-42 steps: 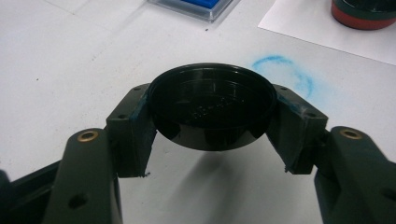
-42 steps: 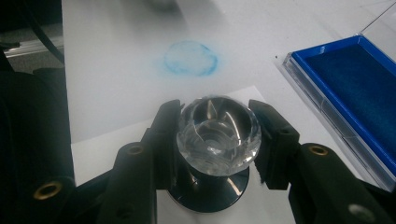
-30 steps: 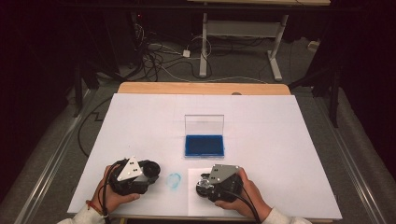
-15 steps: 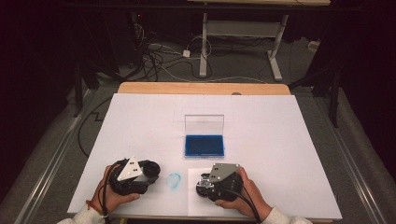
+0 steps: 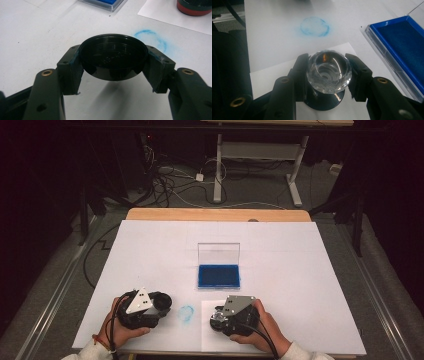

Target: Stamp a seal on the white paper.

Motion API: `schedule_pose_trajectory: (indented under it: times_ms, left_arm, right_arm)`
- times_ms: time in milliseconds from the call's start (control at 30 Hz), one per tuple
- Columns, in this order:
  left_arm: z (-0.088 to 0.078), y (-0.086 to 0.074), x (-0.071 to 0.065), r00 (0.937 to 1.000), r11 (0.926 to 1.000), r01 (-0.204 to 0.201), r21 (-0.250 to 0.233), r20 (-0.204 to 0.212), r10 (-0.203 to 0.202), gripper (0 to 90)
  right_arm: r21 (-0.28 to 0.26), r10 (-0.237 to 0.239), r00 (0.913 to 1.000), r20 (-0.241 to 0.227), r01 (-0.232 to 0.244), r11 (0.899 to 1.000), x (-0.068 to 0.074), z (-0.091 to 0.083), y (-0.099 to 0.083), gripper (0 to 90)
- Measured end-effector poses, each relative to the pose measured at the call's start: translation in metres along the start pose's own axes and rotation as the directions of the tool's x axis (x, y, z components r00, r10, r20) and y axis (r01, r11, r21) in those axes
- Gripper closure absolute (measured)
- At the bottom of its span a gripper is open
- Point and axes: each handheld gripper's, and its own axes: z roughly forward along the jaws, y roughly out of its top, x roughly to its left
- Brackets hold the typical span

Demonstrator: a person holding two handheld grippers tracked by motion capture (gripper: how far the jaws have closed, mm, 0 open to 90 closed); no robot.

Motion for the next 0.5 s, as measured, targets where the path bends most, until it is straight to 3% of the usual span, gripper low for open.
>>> schedule_pose_trajectory:
  times_ms: [100,500]
  left_arm:
    - [0.0002,0.0,0.0001,1.0,1.0,0.0,0.001,0.0,0.0,36.8]
    - [0.0002,0.0,-0.0002,1.0,1.0,-0.001,0.001,0.003,0.001,36.8]
  right_arm:
    - [0.004,-0.001,0.9999,0.015,0.001,1.0,0.0022,0.0002,0.0007,57.3]
    - [0.001,0.01,0.9999,-0.006,-0.01,1.0,-0.0015,0.0003,0.0,57.2]
